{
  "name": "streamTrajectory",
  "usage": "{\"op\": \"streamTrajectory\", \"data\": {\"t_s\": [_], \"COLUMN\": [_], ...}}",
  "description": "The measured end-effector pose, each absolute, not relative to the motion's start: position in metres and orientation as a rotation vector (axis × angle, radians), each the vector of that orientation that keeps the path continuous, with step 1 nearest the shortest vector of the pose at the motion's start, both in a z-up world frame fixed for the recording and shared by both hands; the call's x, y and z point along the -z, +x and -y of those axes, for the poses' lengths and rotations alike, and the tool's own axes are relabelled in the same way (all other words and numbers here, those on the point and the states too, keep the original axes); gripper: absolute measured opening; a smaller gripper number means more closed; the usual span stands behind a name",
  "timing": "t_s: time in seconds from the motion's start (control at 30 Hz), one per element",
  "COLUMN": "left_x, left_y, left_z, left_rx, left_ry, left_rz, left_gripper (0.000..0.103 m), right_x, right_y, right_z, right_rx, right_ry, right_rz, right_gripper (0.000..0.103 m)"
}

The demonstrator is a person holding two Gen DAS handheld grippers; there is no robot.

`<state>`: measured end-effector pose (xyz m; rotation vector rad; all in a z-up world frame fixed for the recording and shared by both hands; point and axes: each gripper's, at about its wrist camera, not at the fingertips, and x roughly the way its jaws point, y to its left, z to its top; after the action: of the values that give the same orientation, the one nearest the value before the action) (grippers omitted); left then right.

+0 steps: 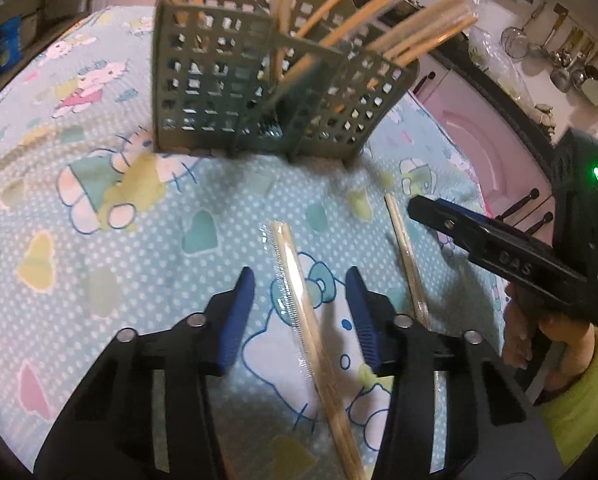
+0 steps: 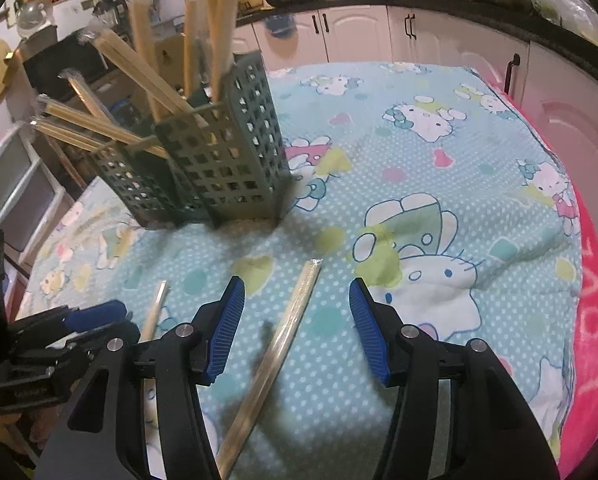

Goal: Organize utensils
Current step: 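Withdraw both open grippers and move them over the last chopsticks on the cloth, then close the left gripper on a chopstick while the right gripper grasps another, then lift both chopsticks and carry them above the green holder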

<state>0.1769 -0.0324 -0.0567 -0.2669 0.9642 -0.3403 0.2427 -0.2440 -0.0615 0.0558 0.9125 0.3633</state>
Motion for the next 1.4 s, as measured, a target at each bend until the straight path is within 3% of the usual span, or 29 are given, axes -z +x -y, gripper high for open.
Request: {"op": "streamTrajectory", "data": {"t_s": [0.43, 0.6, 0.8, 1.1, 1.4], "left_x": [0.068, 0.068, 0.067, 0.051, -0.016], "left_y": [0.201, 0.215, 0.229, 0.218, 0.183], "left_z": [0.041, 0.049, 0.056, 0.036, 0.004], "left_rx": [0.315, 0.293, 0.247, 0.263, 0.277], "left_ry": [-0.254, -0.236, -0.184, -0.233, -0.27], "left_rz": [-0.995, -0.997, -0.998, -0.934, -0.752], "left_gripper": [0.03, 0.029, 0.014, 0.006, 0.005], "right_x": [0.087, 0.087, 0.08, 0.044, -0.014], "right_y": [0.28, 0.281, 0.276, 0.249, 0.214], "right_z": [0.233, 0.235, 0.247, 0.252, 0.246], "right_rx": [-0.319, -0.31, -0.338, -0.392, -0.475], "right_ry": [0.043, 0.027, 0.094, 0.135, 0.148], "right_rz": [-0.962, -0.949, -0.947, -0.869, -0.727], "right_gripper": [0.039, 0.015, 0.011, 0.007, 0.007]}}
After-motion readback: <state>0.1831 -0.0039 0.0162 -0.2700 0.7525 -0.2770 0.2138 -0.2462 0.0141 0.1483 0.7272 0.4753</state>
